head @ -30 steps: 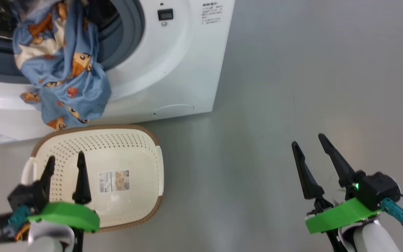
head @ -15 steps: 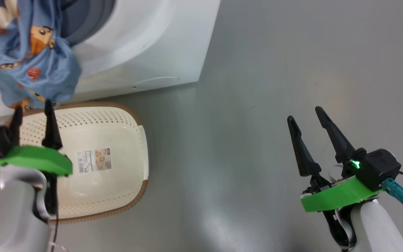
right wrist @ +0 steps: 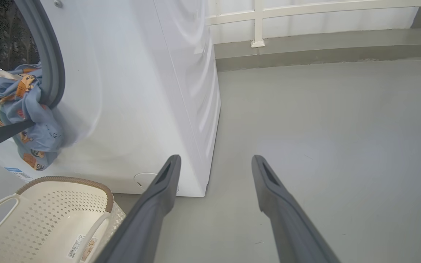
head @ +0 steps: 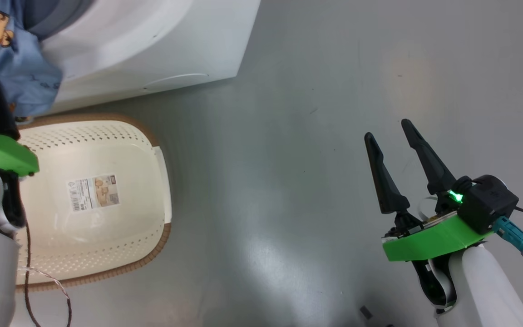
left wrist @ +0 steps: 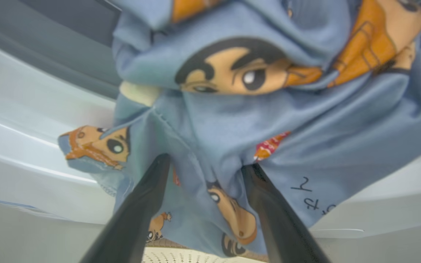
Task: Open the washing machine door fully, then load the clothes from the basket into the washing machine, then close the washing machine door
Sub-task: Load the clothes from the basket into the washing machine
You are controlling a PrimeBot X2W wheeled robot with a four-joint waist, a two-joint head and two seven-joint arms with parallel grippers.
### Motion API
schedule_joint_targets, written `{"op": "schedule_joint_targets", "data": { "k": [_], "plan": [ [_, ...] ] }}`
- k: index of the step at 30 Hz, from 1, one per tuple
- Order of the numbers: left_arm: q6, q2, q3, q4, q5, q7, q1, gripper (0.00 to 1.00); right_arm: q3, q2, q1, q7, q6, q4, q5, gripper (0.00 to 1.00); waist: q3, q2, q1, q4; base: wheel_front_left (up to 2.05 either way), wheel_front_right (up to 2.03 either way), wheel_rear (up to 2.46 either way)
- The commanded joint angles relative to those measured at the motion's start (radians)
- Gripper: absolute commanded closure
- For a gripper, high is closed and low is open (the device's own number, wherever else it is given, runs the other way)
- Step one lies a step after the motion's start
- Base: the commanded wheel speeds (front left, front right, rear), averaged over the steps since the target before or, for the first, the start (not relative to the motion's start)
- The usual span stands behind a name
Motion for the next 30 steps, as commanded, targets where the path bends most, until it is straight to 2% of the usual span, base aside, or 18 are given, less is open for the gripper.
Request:
{"op": "schedule_joint_targets", "data": {
  "k": [1, 6, 7, 8, 9, 10, 22, 27, 30],
  "plan": [
    [0.01, 0.056, 0.032, 0.002, 0.005, -0.002, -0.023, 0.0, 0.025, 0.007, 0.001, -0.012, 0.006, -0.019, 0.01, 0.0, 0.012, 0.0, -0.0001, -0.01, 0.0, 0.0, 0.0],
    [0.008, 0.07, 0.029, 0.036, 0.006, 0.003, -0.06, 0.0, 0.034, 0.011, -0.009, -0.012, 0.006, -0.016, 0.015, 0.0, 0.021, 0.0, -0.0001, -0.018, 0.0, 0.0, 0.0],
    [0.007, 0.071, 0.028, 0.042, 0.005, 0.003, -0.064, 0.11, 0.035, 0.012, -0.011, -0.012, 0.006, -0.015, 0.016, 0.0, 0.021, 0.0, -0.0001, -0.019, 0.0, 0.0, 0.0],
    [0.006, 0.071, 0.028, 0.047, 0.004, 0.003, -0.068, 0.48, 0.036, 0.012, -0.012, -0.012, 0.006, -0.014, 0.017, 0.0, 0.021, 0.0, -0.0001, -0.02, 0.0, 0.0, 0.0],
    [0.007, 0.072, 0.028, 0.053, 0.004, 0.002, -0.07, 0.65, 0.036, 0.013, -0.013, -0.012, 0.006, -0.014, 0.018, 0.0, 0.021, 0.0, -0.0001, -0.021, 0.0, 0.0, 0.0],
    [0.007, 0.072, 0.027, 0.059, 0.003, 0.002, -0.072, 1.0, 0.036, 0.013, -0.014, -0.012, 0.006, -0.014, 0.019, 0.0, 0.02, 0.0, -0.0001, -0.021, 0.0, 0.0, 0.0],
    [-0.02, 0.068, 0.002, 0.068, -0.005, 0.008, -0.032, 1.0, 0.023, 0.011, 0.001, -0.012, 0.006, -0.015, 0.01, 0.0, 0.0, 0.0, -0.0001, -0.006, 0.0, 0.0, 0.0],
    [-0.043, 0.081, -0.02, -0.017, -0.011, 0.063, 0.024, 1.0, 0.012, 0.008, 0.013, -0.012, 0.006, -0.019, 0.005, 0.0, -0.014, 0.0, -0.0001, 0.013, 0.0, 0.0, 0.0],
    [-0.039, 0.1, -0.022, -0.116, -0.022, 0.117, 0.064, 1.0, 0.006, 0.007, 0.021, -0.012, 0.006, -0.023, 0.001, 0.0, -0.02, 0.0, -0.0001, 0.024, 0.0, 0.0, 0.0]
  ]
}}
